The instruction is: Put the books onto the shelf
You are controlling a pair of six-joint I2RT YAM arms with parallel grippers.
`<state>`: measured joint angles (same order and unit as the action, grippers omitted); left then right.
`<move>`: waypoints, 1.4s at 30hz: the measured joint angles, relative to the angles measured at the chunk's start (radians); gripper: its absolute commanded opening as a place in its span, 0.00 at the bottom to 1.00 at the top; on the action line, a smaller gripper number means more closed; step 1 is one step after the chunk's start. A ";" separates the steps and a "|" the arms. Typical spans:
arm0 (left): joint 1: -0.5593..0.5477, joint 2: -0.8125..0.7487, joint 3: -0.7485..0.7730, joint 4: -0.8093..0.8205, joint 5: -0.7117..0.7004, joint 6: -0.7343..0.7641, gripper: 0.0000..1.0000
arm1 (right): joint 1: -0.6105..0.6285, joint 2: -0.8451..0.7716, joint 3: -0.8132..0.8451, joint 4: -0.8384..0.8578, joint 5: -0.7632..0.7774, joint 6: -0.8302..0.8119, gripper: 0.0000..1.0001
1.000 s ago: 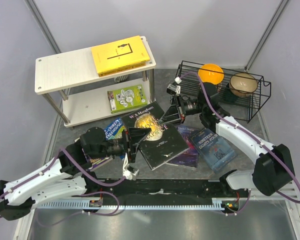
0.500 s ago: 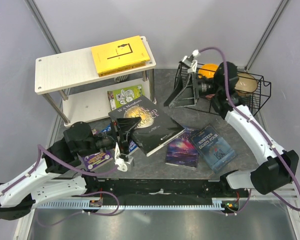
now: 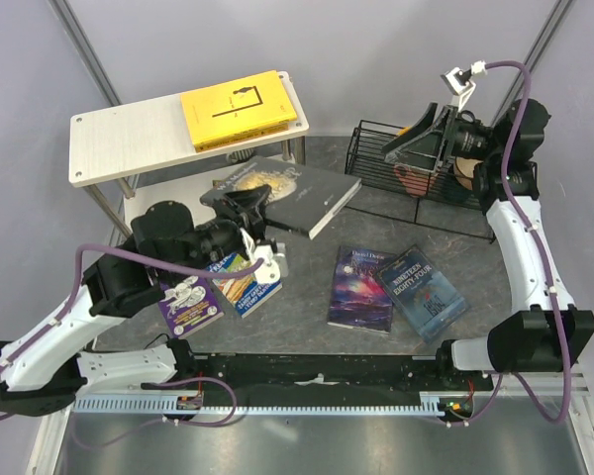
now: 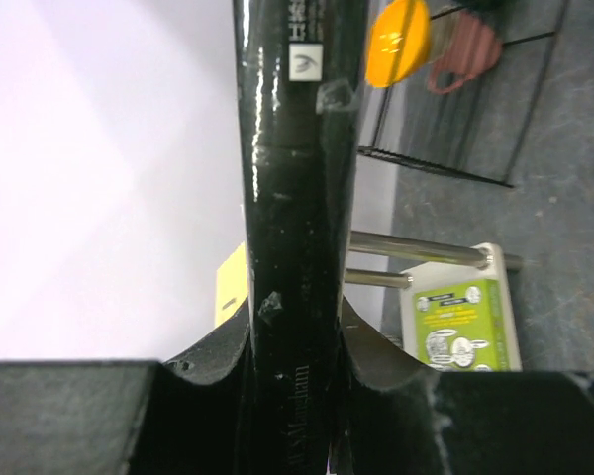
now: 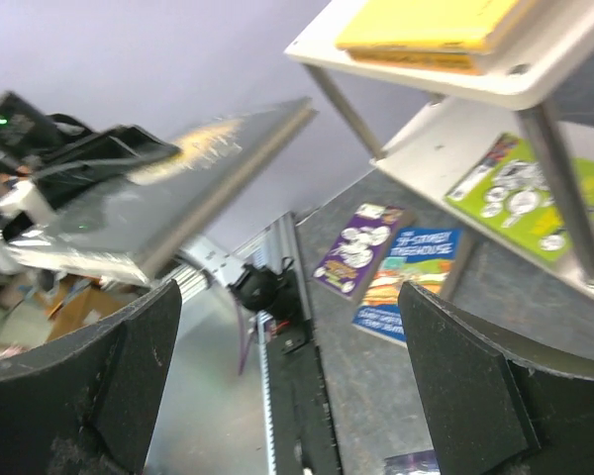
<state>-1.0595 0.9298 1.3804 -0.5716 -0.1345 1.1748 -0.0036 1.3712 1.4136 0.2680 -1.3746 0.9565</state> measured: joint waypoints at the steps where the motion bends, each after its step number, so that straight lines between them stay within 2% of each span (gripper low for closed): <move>1: 0.000 0.018 0.028 0.001 -0.017 -0.002 0.02 | -0.016 -0.002 0.001 -0.025 0.008 -0.032 0.98; 7: 0.034 0.163 0.256 -0.002 -0.116 -0.003 0.02 | -0.079 -0.035 0.021 -0.252 0.085 -0.267 0.98; 10: 0.130 0.253 0.366 -0.003 -0.130 -0.009 0.01 | -0.066 -0.033 0.130 -0.527 0.233 -0.524 0.98; 14: 0.259 0.320 0.380 0.037 -0.152 -0.008 0.02 | -0.053 -0.064 0.175 -0.682 0.359 -0.711 0.98; 18: 0.360 0.404 0.385 0.082 -0.154 -0.006 0.01 | -0.053 -0.081 0.175 -0.752 0.407 -0.787 0.98; 30: 0.501 0.526 0.388 0.139 -0.152 0.036 0.02 | -0.052 -0.084 0.095 -0.810 0.434 -0.840 0.98; 34: 0.538 0.559 0.388 0.172 -0.152 0.046 0.11 | -0.053 -0.088 0.078 -0.809 0.433 -0.842 0.98; 35: 0.543 0.566 0.388 0.178 -0.152 0.047 0.14 | -0.053 -0.090 0.073 -0.809 0.433 -0.842 0.98; 36: 0.548 0.577 0.388 0.185 -0.152 0.048 0.23 | -0.053 -0.092 0.067 -0.809 0.433 -0.842 0.98; 38: 0.552 0.595 0.388 0.192 -0.153 0.050 0.29 | -0.053 -0.098 0.058 -0.812 0.433 -0.842 0.98; 39: 0.552 0.601 0.387 0.196 -0.153 0.051 0.35 | -0.052 -0.101 0.053 -0.812 0.433 -0.843 0.98; 41: 0.552 0.606 0.381 0.212 -0.153 0.055 0.39 | -0.052 -0.105 0.048 -0.813 0.433 -0.846 0.98; 42: 0.552 0.606 0.380 0.217 -0.153 0.054 0.46 | -0.052 -0.106 0.046 -0.813 0.433 -0.846 0.98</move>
<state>-0.5072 1.5360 1.7603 -0.3550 -0.2878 1.2289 -0.0559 1.2648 1.4597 -0.5449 -0.9421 0.1101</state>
